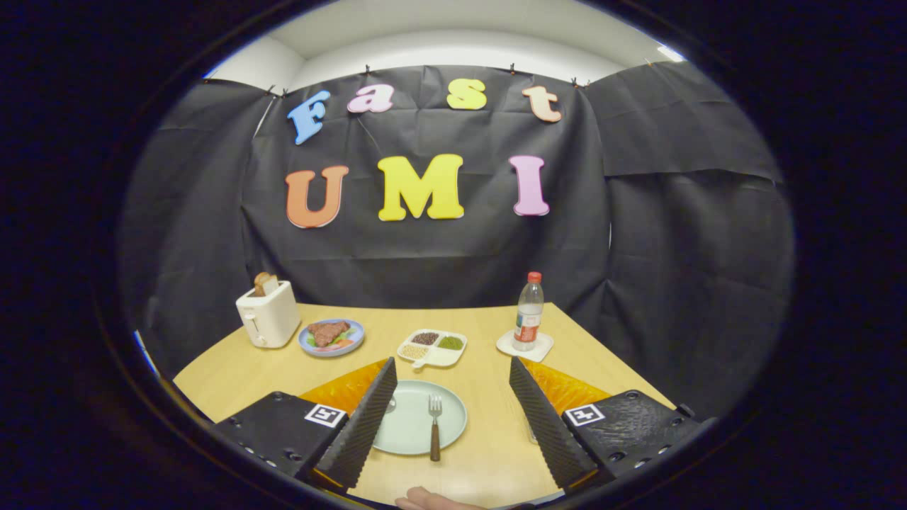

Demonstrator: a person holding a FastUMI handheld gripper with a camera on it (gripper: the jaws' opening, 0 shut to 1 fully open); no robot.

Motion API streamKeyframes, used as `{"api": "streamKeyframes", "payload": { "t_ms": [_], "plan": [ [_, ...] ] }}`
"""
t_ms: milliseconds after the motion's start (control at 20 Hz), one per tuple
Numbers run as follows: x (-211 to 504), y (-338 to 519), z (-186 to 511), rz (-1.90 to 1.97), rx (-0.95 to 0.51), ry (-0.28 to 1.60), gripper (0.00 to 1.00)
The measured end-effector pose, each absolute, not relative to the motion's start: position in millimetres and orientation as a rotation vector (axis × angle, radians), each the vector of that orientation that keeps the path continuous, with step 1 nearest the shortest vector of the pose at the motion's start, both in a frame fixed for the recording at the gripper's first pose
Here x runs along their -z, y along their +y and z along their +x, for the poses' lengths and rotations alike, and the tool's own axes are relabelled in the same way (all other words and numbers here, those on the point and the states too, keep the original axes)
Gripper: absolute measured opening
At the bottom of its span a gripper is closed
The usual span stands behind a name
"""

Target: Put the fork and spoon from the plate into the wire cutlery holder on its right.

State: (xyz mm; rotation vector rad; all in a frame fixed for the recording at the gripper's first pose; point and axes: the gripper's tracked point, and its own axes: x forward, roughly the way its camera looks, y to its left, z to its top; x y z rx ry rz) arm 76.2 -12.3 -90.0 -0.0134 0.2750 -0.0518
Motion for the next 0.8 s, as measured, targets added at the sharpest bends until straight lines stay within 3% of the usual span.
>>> {"api": "streamKeyframes", "payload": {
  "t_ms": [800],
  "plan": [
    [251, 8, 159, -0.085, -0.002, 0.756, 0.97]
  ]
}}
